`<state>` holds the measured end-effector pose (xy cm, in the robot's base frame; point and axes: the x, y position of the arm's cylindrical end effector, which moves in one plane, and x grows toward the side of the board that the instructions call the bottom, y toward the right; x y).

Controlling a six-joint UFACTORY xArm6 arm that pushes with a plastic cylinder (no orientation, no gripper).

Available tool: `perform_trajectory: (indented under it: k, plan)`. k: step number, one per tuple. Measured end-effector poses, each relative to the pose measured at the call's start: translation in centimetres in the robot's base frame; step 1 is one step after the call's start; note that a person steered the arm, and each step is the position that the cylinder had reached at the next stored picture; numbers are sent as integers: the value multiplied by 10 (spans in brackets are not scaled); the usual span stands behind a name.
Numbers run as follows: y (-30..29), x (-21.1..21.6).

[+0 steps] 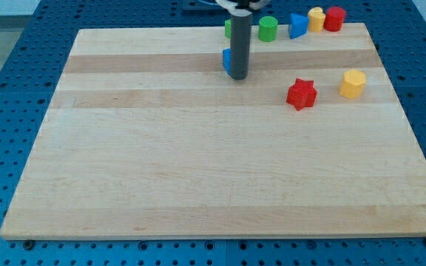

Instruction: Slide the blue cube to left and up

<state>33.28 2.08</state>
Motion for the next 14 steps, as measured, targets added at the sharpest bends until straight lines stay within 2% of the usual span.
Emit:
perform_trajectory:
  k: [1, 3, 5, 6, 7, 8, 11, 12, 13, 14]
  plan:
    - [-21, 0]
    - [-41, -27]
    - [-17, 78]
    - [22, 47]
    - [25, 25]
    - [24, 22]
    - [-24, -35]
    - [-40, -45]
    - [-28, -37]
    - [18, -22]
